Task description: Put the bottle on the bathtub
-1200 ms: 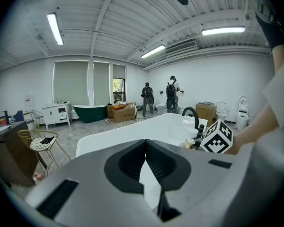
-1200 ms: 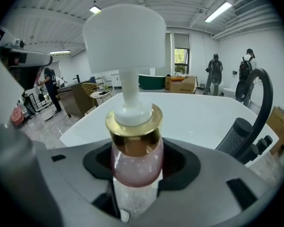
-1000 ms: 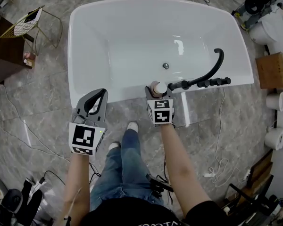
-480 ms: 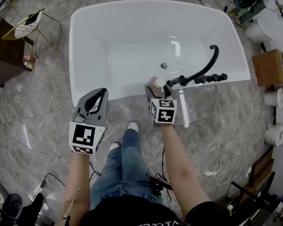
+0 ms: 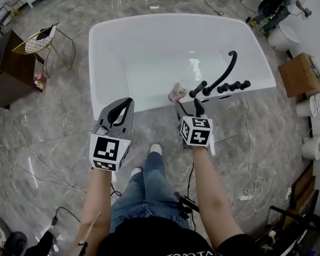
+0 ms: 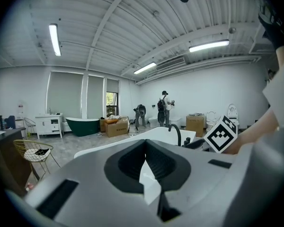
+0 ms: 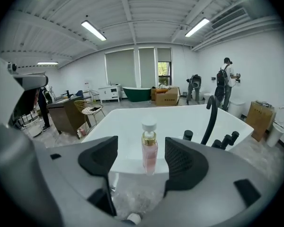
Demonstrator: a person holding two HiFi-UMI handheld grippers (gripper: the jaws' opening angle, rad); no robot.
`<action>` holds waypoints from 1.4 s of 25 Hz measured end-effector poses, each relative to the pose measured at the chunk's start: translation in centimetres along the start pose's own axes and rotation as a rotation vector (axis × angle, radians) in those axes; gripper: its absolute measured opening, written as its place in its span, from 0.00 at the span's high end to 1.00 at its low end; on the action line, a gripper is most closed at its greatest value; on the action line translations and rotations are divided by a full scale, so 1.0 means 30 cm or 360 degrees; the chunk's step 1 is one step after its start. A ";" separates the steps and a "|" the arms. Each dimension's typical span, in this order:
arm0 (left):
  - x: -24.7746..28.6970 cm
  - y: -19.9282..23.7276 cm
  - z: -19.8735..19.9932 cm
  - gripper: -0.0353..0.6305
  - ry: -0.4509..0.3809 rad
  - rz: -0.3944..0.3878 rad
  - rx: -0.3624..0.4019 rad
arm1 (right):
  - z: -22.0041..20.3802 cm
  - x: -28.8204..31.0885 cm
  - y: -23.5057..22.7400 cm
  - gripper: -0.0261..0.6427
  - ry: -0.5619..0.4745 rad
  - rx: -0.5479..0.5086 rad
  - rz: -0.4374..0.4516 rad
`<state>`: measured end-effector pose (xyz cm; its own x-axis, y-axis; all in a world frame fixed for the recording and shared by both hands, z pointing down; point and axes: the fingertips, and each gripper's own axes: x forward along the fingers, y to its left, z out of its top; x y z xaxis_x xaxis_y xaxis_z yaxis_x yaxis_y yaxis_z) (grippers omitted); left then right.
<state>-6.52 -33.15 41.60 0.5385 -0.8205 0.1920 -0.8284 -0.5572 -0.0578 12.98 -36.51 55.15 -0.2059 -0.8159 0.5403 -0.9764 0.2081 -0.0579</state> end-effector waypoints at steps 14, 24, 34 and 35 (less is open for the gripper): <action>-0.340 -0.084 0.180 0.93 -0.0230 -0.0081 0.0063 | 0.163 -0.609 0.239 0.85 -0.0328 -0.0092 -0.0044; -0.404 -0.142 0.264 0.93 -0.0335 -0.0120 0.0037 | 0.276 -0.906 0.346 0.94 -0.0548 -0.0223 -0.0024; -0.411 -0.240 0.399 0.93 -0.0454 -0.0088 0.0058 | 0.339 -1.039 0.252 0.94 -0.0673 -0.0274 -0.0076; -0.413 -0.246 0.410 0.93 -0.0465 -0.0081 0.0055 | 0.348 -1.047 0.247 0.94 -0.0673 -0.0292 -0.0073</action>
<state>-5.17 -20.44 27.59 0.6047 -0.7909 -0.0943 -0.7963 -0.5982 -0.0894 11.55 -14.96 29.00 -0.2083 -0.9670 0.1465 -0.9653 0.2274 0.1285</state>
